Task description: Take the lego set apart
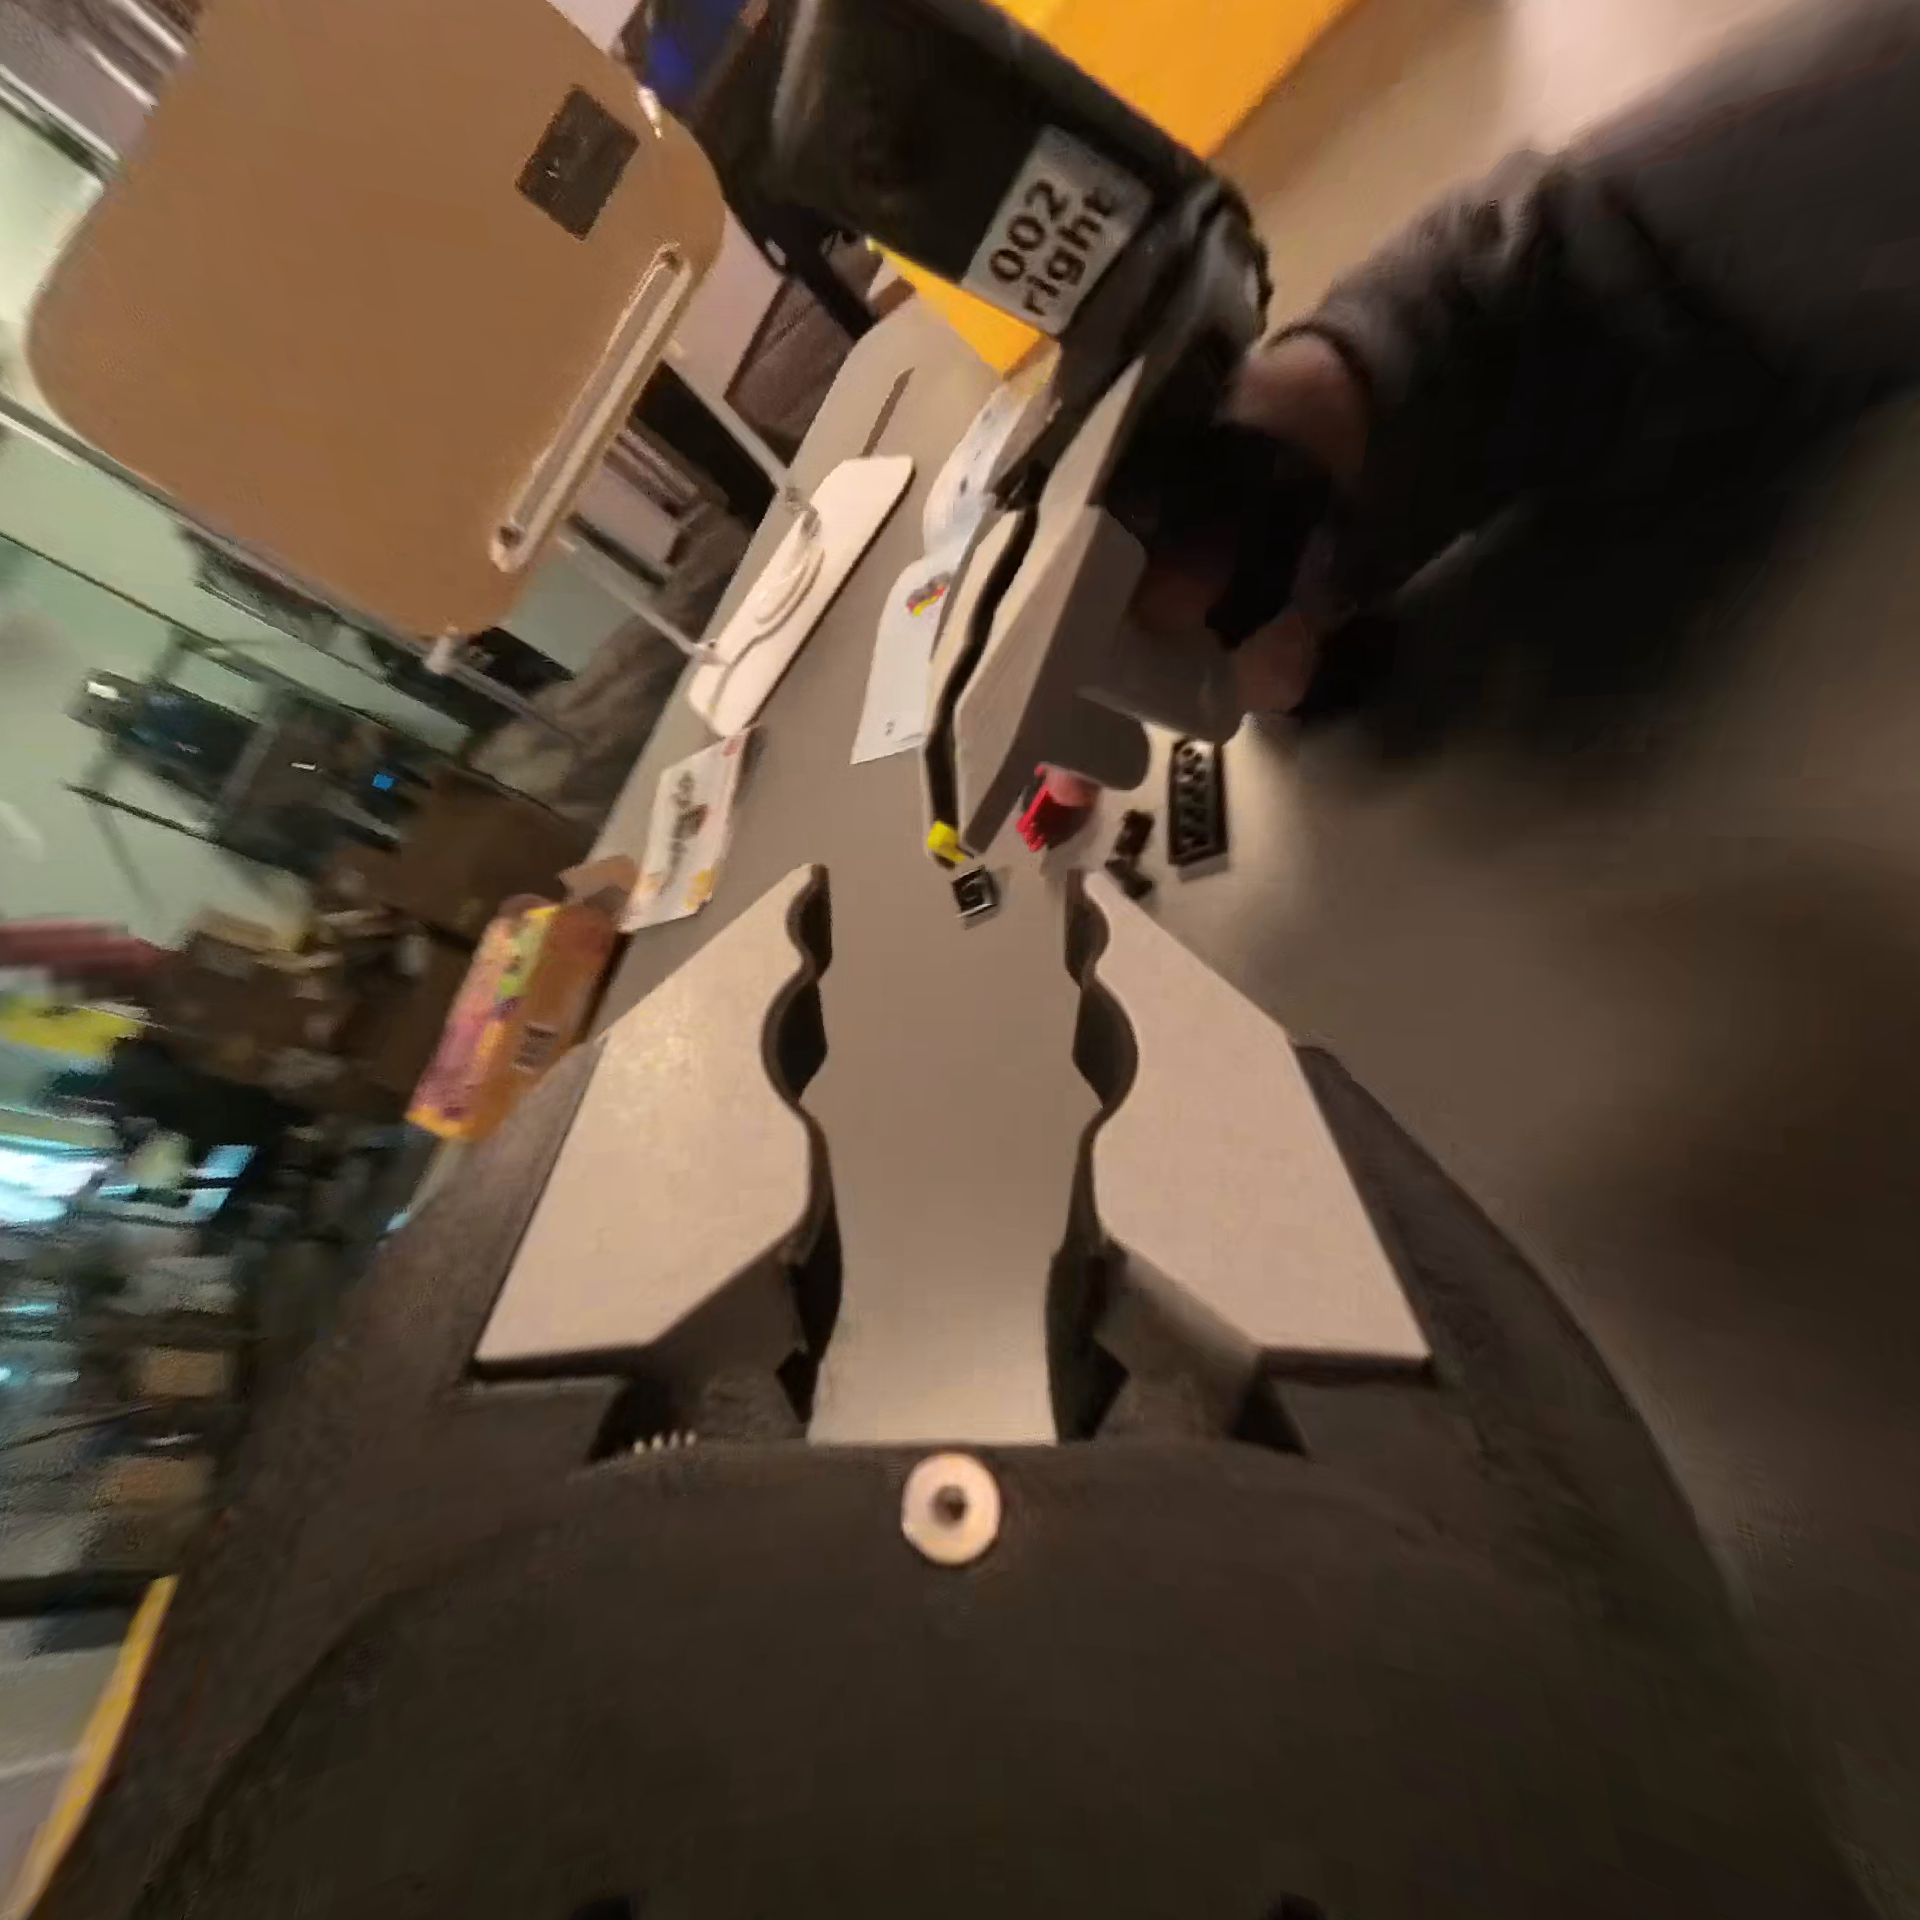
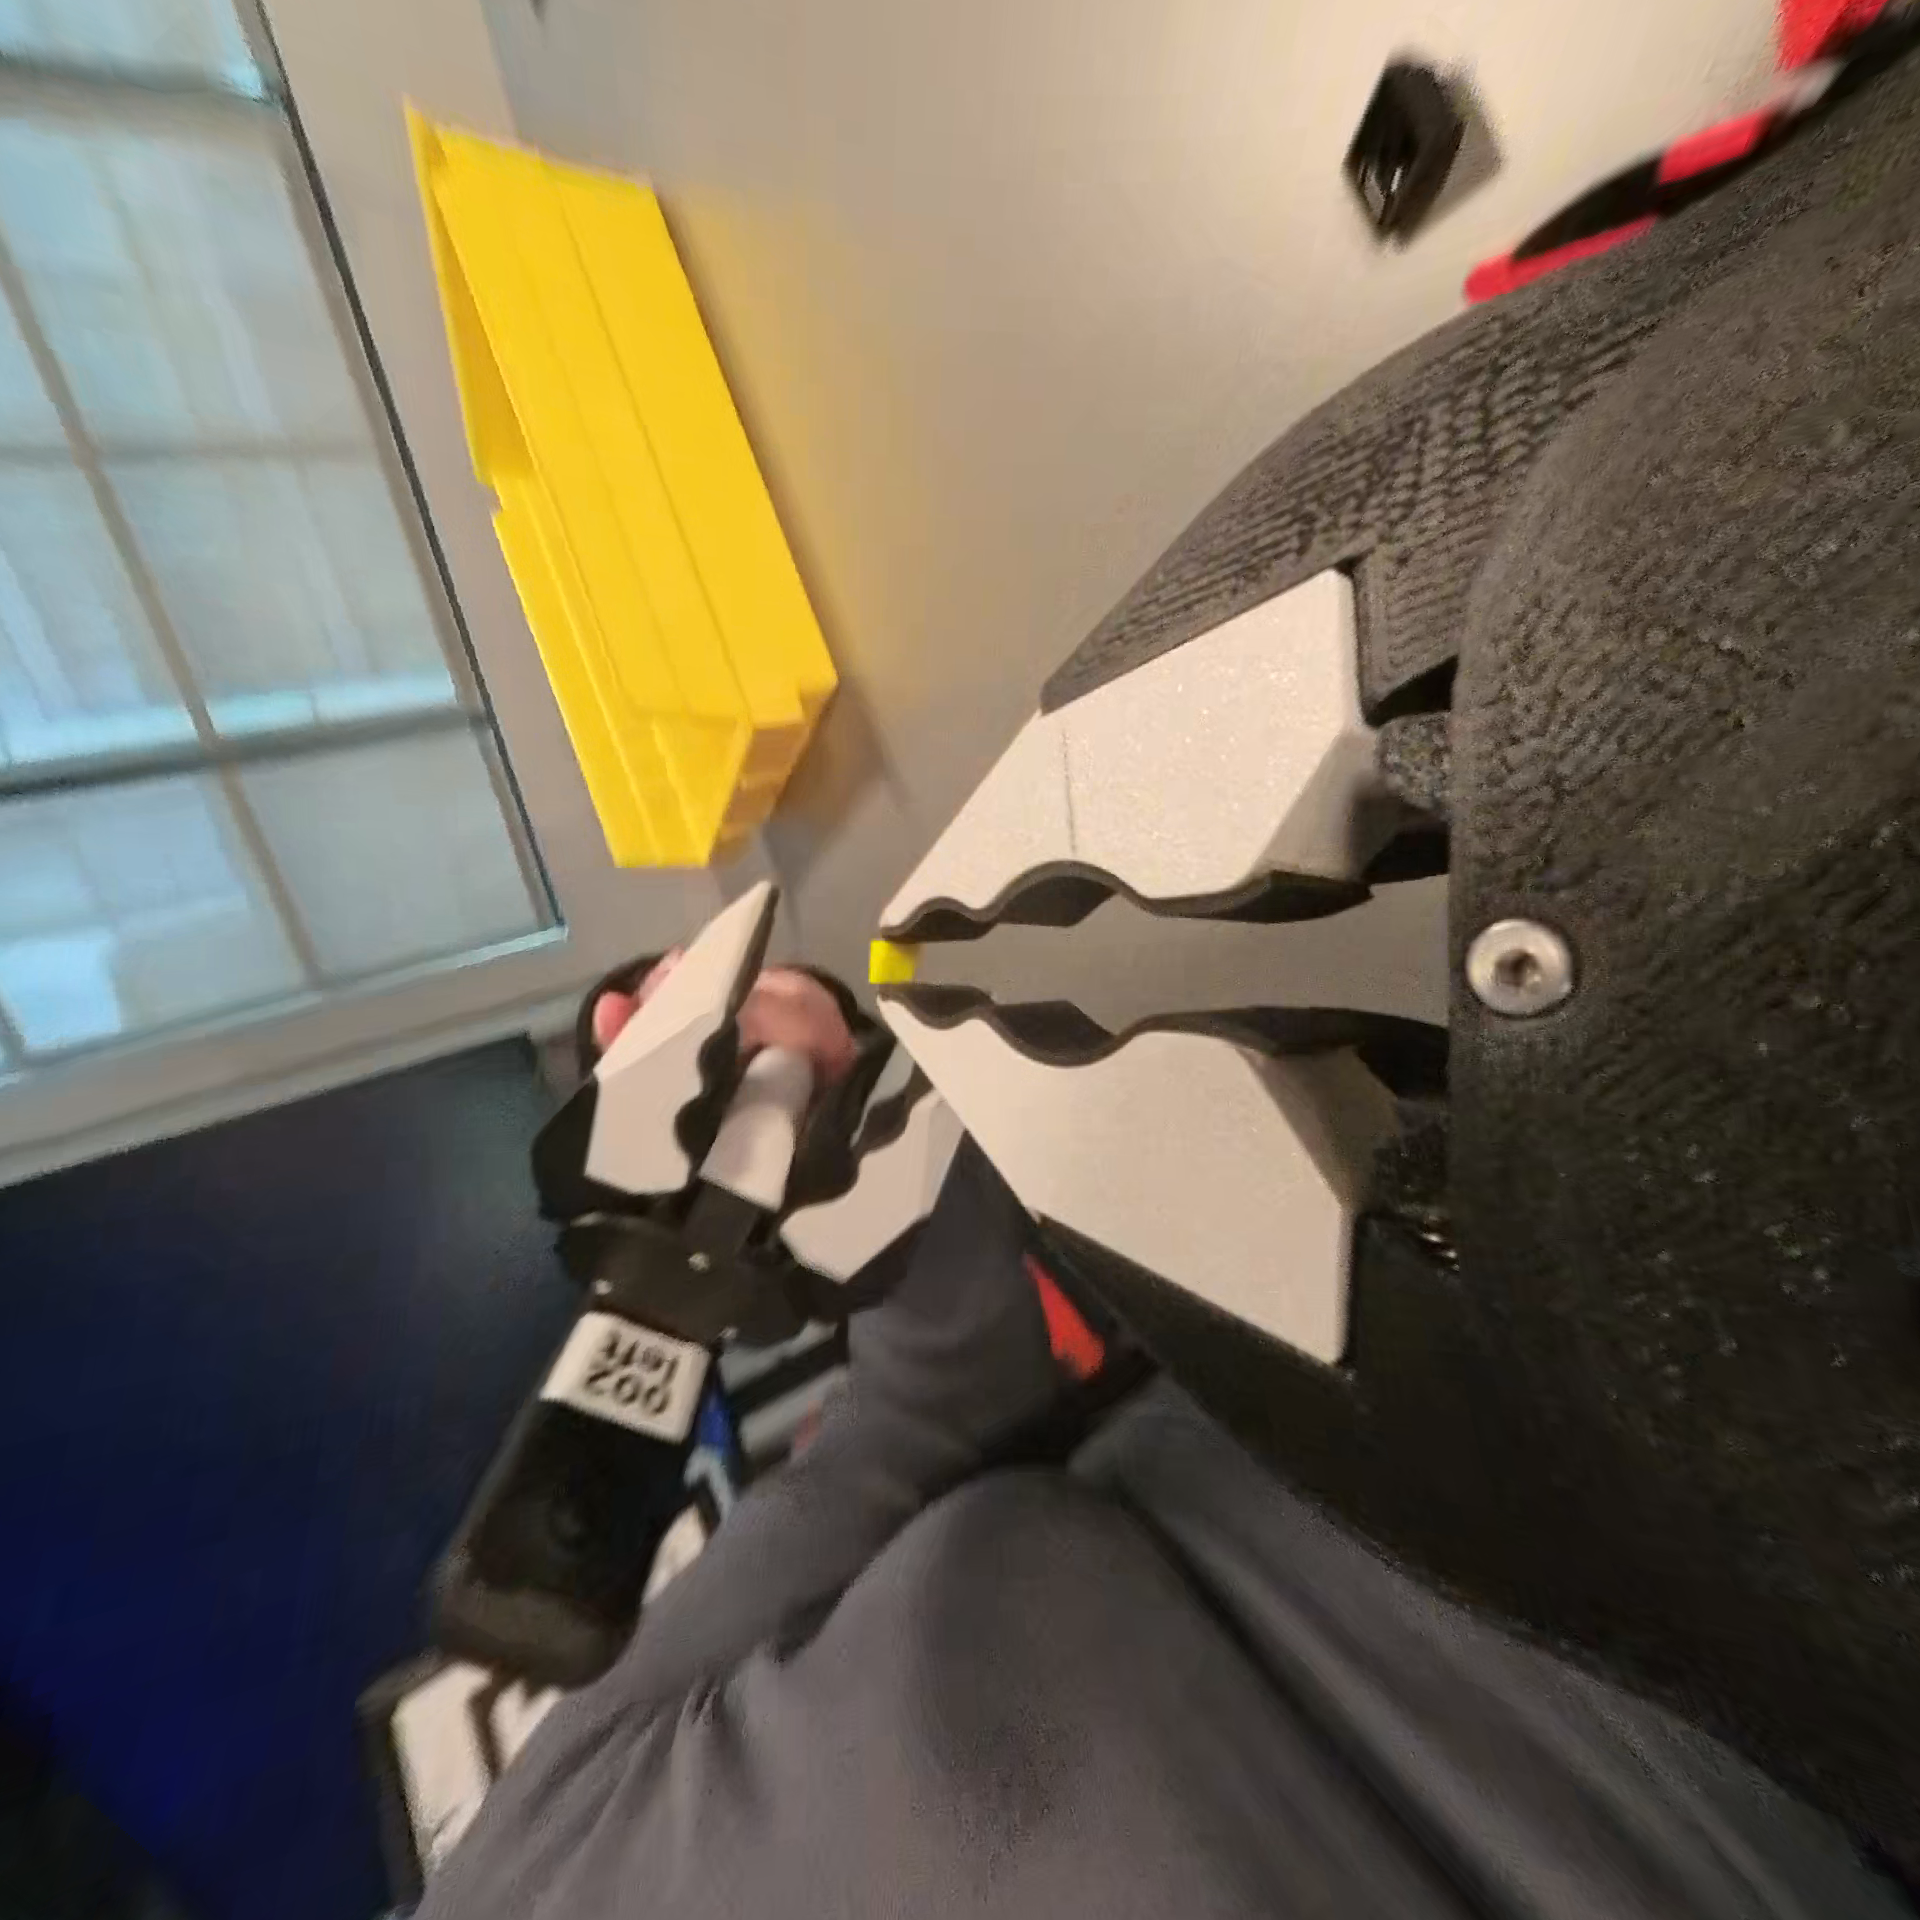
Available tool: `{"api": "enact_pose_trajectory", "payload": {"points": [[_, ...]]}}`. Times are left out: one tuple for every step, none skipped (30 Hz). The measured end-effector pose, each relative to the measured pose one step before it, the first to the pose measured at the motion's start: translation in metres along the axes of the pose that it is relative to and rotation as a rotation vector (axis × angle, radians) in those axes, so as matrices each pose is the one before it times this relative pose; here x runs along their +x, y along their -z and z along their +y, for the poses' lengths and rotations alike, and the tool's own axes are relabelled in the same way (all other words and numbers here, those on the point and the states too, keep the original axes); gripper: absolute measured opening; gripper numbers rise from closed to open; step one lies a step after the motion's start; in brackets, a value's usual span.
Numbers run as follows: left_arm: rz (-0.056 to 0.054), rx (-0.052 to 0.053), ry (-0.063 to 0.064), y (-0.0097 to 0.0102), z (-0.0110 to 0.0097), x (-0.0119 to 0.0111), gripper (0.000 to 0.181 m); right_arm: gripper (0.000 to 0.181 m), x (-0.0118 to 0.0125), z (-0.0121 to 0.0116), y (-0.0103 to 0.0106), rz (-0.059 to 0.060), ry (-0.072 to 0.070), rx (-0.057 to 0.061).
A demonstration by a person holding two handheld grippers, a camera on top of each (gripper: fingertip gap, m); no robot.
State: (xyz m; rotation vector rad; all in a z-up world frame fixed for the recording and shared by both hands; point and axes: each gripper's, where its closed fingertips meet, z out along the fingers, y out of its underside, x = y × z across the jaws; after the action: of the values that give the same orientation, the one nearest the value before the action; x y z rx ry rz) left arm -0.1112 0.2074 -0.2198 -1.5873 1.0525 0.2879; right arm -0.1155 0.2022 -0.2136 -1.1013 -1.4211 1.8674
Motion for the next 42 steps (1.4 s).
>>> {"api": "enact_pose_trajectory", "payload": {"points": [[-0.0273,-0.0208,-0.0616,-0.00259,0.00002,0.00006,0.043,0.005,-0.00376,-0.00008,-0.00029,-0.0391,-0.0374,0.0062],[-0.0017,-0.0060,-0.0469,-0.00132,-0.00095,0.00251,0.040,0.005,-0.00229,-0.00045,-0.00002,-0.0248,-0.0234,0.0064],[0.0079,0.0068,-0.0242,-0.00047,-0.00219,0.00288,0.037,0.005,-0.00189,0.00007,0.00011,-0.0177,-0.0163,0.0016],[0.0088,0.0162,-0.0044,0.00017,-0.00297,0.00249,0.033,0.005,-0.00140,0.00072,-0.00001,-0.0133,-0.0133,-0.0047],[0.0130,0.0181,0.0042,0.00036,-0.00316,0.00283,0.031,0.005,-0.00116,0.00134,-0.00049,-0.0100,-0.0084,-0.0077],[0.0084,0.0089,0.0025,-0.00006,-0.00151,0.00218,0.029,0.005,-0.00171,0.00151,-0.00094,-0.0118,-0.0056,-0.0085],[-0.0051,-0.0025,-0.0040,-0.00040,0.00020,0.00047,0.028,0.005,-0.00159,0.00168,-0.00116,-0.0109,-0.0039,-0.0091],[-0.0063,-0.0056,-0.0129,-0.00051,0.00066,0.00056,0.025,0.005,-0.00117,0.00172,-0.00121,-0.0082,-0.0025,-0.0093],[-0.0113,-0.0087,-0.0144,-0.00037,0.00080,-0.00010,0.017,0.005,-0.00049,0.00135,-0.00089,-0.0034,-0.0018,-0.0085],[-0.0262,-0.0137,-0.0198,-0.00027,0.00144,-0.00234,0.012,0.005,0.00083,0.00058,-0.00040,0.0054,-0.0017,-0.0033],[-0.0051,-0.0197,-0.0194,-0.00030,0.00206,-0.00003,0.011,0.005,0.00168,0.00071,-0.00030,0.0097,-0.0040,-0.0040],[0.0022,-0.0235,-0.0057,-0.00034,0.00236,-0.00029,0.010,0.005,0.00164,-0.00007,-0.00051,0.0093,-0.0034,0.0008],[-0.0081,-0.0139,-0.0027,0.00032,0.00116,-0.00221,0.009,0.005,0.00122,-0.00208,-0.00081,0.0080,0.0042,0.0137],[-0.0174,-0.0084,-0.0036,0.00040,0.00109,-0.00346,0.009,0.006,0.00160,-0.00300,-0.00104,0.0155,0.0133,0.0199],[-0.0179,-0.0144,0.0018,-0.00008,0.00273,-0.00394,0.009,0.006,0.00356,-0.00333,-0.00132,0.0329,0.0202,0.0180],[-0.0240,-0.0241,0.0042,-0.00065,0.00567,-0.00548,0.007,0.008,0.00524,-0.00390,-0.00074,0.0484,0.0260,0.0195],[-0.0602,-0.0477,0.0054,-0.00031,0.01138,-0.01192,0.007,0.013,0.00308,-0.00506,0.00227,0.0330,0.0416,0.0252],[-0.0932,-0.0583,0.0012,0.00072,0.01628,-0.01891,0.007,0.013,0.00455,-0.00493,0.00481,0.0387,0.0394,0.0187],[-0.0646,-0.0453,0.0165,0.00096,0.01633,-0.01737,0.007,0.013,0.00943,-0.00470,0.00636,0.0666,0.0355,0.0143],[-0.0580,-0.0504,0.0553,0.00064,0.01759,-0.01927,0.007,0.013,0.01139,-0.00590,0.00675,0.0780,0.0408,0.0235],[-0.0288,-0.0543,0.0694,-0.00045,0.01818,-0.01791,0.007,0.011,0.01193,-0.00776,0.00647,0.0822,0.0432,0.0369],[-0.0376,-0.0597,0.0749,-0.00083,0.01864,-0.02164,0.007,0.009,0.01133,-0.00829,0.00577,0.0782,0.0415,0.0417],[-0.0336,-0.0775,0.0785,-0.00271,0.02034,-0.02272,0.007,0.008,0.00949,-0.00729,0.00466,0.0666,0.0391,0.0344],[0.0002,-0.1091,0.0858,-0.00644,0.02401,-0.01847,0.007,0.007,0.00813,-0.00533,0.00369,0.0595,0.0396,0.0211],[0.0180,-0.1277,0.0970,-0.00959,0.02551,-0.01567,0.007,0.006,0.00641,-0.00371,0.00279,0.0500,0.0392,0.0123],[0.0547,-0.1206,0.0905,-0.01226,0.02291,-0.00990,0.007,0.006,0.00450,-0.00270,0.00216,0.0354,0.0318,0.0088],[0.0768,-0.1223,0.0864,-0.01338,0.01965,-0.00669,0.007,0.006,0.00388,-0.00186,0.00149,0.0290,0.0200,0.0066],[0.0643,-0.0850,0.0606,-0.01268,0.01240,-0.00780,0.006,0.006,0.00419,-0.00083,0.00100,0.0275,0.0099,0.0043],[0.0635,-0.0746,0.0443,-0.01183,0.01051,-0.00652,0.007,0.006,0.00383,0.00014,0.00058,0.0208,0.0031,0.0005],[0.0494,-0.1001,0.0591,-0.01097,0.01319,-0.00751,0.009,0.006,0.00301,0.00107,0.00026,0.0140,-0.0009,-0.0043],[0.0309,-0.1080,0.0589,-0.00971,0.01352,-0.00833,0.021,0.006,0.00312,0.00151,0.00010,0.0140,-0.0014,-0.0069],[0.0242,-0.0821,0.0465,-0.00859,0.00993,-0.00691,0.035,0.006,0.00307,0.00135,0.00011,0.0155,0.0009,-0.0065],[0.0214,-0.0445,0.0343,-0.00675,0.00499,-0.00494,0.041,0.005,0.00237,0.00075,0.00028,0.0128,0.0039,-0.0040],[0.0210,-0.0198,0.0198,-0.00481,0.00202,-0.00292,0.044,0.005,0.00211,0.00018,0.00045,0.0120,0.0067,-0.0018],[0.0130,-0.0065,0.0068,-0.00197,0.00052,-0.00197,0.046,0.005,0.00283,-0.00025,0.00074,0.0183,0.0103,-0.0007],[-0.0100,0.0182,-0.0014,0.00217,-0.00218,-0.00242,0.047,0.005,0.00431,-0.00053,0.00104,0.0295,0.0153,0.0000],[-0.0301,0.0521,-0.0017,0.00695,-0.00527,-0.00213,0.049,0.005,0.00584,-0.00052,0.00134,0.0392,0.0209,-0.0005],[-0.0253,0.0861,-0.0087,0.01159,-0.00930,0.00222,0.049,0.004,0.00717,-0.00029,0.00154,0.0465,0.0264,-0.0032],[-0.0155,0.1064,-0.0148,0.01520,-0.01224,0.00735,0.049,0.004,0.00829,0.00017,0.00151,0.0533,0.0329,-0.0064],[-0.0043,0.1168,-0.0275,0.01720,-0.01409,0.01297,0.048,0.005,0.00870,0.00059,0.00142,0.0576,0.0401,-0.0087],[0.0089,0.1230,-0.0398,0.01728,-0.01580,0.01891,0.047,0.005,0.00810,0.00080,0.00122,0.0558,0.0454,-0.0085],[0.0399,0.1143,-0.0507,0.01504,-0.01619,0.02673,0.047,0.005,0.00668,0.00079,0.00095,0.0487,0.0468,-0.0056]]}}
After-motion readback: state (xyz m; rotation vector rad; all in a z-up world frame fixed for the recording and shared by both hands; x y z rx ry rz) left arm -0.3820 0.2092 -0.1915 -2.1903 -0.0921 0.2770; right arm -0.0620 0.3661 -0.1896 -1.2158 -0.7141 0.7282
